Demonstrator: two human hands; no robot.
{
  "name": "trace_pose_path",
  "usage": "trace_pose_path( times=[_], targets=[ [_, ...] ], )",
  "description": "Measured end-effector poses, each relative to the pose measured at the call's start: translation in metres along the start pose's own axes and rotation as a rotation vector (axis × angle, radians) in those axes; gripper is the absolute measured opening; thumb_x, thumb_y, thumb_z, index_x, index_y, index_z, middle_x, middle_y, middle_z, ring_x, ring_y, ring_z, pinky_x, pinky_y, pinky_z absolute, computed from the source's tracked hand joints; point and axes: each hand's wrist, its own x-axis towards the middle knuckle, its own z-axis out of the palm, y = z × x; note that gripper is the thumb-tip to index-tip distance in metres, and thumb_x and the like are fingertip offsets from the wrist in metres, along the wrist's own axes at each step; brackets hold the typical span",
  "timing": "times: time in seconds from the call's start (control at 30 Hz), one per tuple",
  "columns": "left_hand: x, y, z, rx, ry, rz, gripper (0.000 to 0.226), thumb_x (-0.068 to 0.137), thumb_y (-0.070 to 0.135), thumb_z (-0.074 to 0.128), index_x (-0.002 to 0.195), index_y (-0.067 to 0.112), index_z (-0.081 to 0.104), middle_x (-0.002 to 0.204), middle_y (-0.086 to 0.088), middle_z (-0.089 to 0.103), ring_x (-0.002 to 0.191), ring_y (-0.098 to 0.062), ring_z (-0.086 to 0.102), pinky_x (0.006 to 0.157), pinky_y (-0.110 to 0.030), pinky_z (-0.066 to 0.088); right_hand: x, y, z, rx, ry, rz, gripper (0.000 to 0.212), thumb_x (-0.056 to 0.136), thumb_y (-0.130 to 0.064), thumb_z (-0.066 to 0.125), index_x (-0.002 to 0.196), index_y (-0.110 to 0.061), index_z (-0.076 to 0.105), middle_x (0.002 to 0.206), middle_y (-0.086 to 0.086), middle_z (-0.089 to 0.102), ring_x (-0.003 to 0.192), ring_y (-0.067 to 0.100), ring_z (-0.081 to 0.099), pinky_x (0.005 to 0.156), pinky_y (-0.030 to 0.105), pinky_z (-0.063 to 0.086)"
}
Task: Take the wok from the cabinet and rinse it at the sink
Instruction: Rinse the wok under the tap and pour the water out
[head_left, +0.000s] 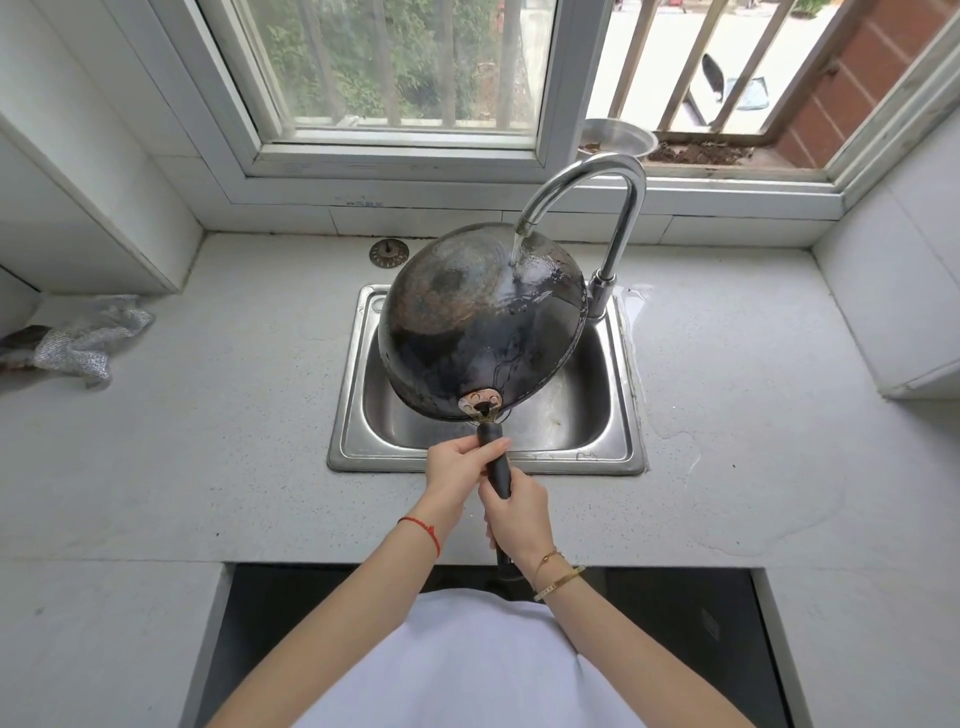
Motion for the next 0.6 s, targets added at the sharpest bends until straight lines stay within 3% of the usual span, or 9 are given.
trace_pose_path(
  times=[0.6],
  targets=[
    [0.0010,-0.0009,-0.0028,-0.011,-0.022,-0.011,0.012,0.079,0.023,0.081,0.088,0.020,0.074,0.095,-0.007,0.076,0.099,-0.023,0.070,0.096,-0.040,0.055,-0.0037,-0.0036,-0.0002,0.009,-0.011,0.040,0.017,0.097,-0.025,0.057,0.095,-0.008,0.061,0.067,0.010,0.059,0.046,0.017,0.056,0.040,0.024,0.048]
  ],
)
